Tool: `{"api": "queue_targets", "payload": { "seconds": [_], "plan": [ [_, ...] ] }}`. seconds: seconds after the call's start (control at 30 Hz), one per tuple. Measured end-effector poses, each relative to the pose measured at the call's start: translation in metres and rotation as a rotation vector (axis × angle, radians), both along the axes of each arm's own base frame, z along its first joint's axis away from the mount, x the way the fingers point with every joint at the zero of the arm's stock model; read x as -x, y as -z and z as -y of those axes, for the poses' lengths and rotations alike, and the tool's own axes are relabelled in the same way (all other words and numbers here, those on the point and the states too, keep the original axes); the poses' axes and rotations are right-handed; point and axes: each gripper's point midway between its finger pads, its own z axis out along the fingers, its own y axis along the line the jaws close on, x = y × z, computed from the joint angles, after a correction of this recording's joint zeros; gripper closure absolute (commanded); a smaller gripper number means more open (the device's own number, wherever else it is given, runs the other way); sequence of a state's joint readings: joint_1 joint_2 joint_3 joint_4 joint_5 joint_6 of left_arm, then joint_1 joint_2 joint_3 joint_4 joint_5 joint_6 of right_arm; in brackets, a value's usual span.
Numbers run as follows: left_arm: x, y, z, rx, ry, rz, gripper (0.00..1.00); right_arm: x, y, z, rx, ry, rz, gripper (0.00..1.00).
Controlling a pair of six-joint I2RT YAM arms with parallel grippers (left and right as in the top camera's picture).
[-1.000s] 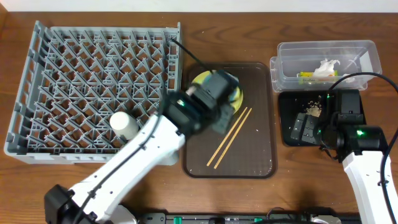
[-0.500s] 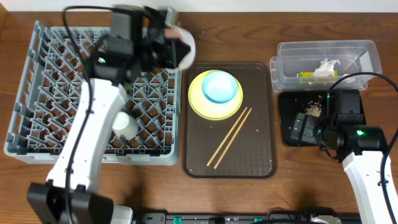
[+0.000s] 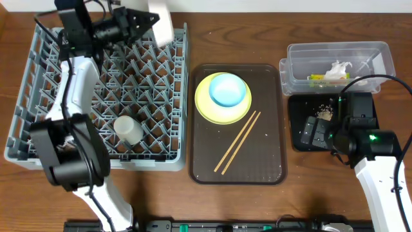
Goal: Sort waste into correct bins and load items into the dishwasher rack
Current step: 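Lift the grasped item with the left gripper toward the rack, then lower the small white bowl into the rack's back row with left gripper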
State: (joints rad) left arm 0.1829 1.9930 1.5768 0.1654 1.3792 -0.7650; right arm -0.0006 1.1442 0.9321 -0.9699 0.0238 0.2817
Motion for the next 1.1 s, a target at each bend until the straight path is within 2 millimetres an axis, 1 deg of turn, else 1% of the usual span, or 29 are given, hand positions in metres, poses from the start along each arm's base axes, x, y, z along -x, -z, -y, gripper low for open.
{"api": "queue_targets", "payload": {
  "seconds": [0.1,0.23,0.47,0.7,0.8,0.93,1.1],
  "plan": [
    [-0.005,0.024,-0.008,0.039,0.01,-0.093,0.94,0.0,0.0,0.0,0.0,0.0,0.001,0.03],
    [-0.007,0.048,-0.011,0.071,0.027,-0.168,0.94,0.0,0.0,0.0,0.0,0.0,0.001,0.03],
    [-0.009,0.057,-0.013,0.08,0.028,-0.192,0.94,0.0,0.0,0.0,0.0,0.0,0.001,0.04],
    [-0.011,0.059,-0.029,0.083,-0.006,-0.195,0.94,0.0,0.0,0.0,0.0,0.0,0.001,0.04],
    [-0.013,0.065,-0.034,0.086,-0.017,-0.206,0.94,0.0,0.0,0.0,0.0,0.0,0.001,0.04],
    [-0.016,0.078,-0.035,0.093,-0.017,-0.232,0.94,0.0,0.0,0.0,0.0,0.0,0.001,0.04],
    [-0.015,0.079,-0.035,0.095,-0.013,-0.234,0.94,0.0,0.0,0.0,0.0,0.0,0.001,0.04]
  ]
}}
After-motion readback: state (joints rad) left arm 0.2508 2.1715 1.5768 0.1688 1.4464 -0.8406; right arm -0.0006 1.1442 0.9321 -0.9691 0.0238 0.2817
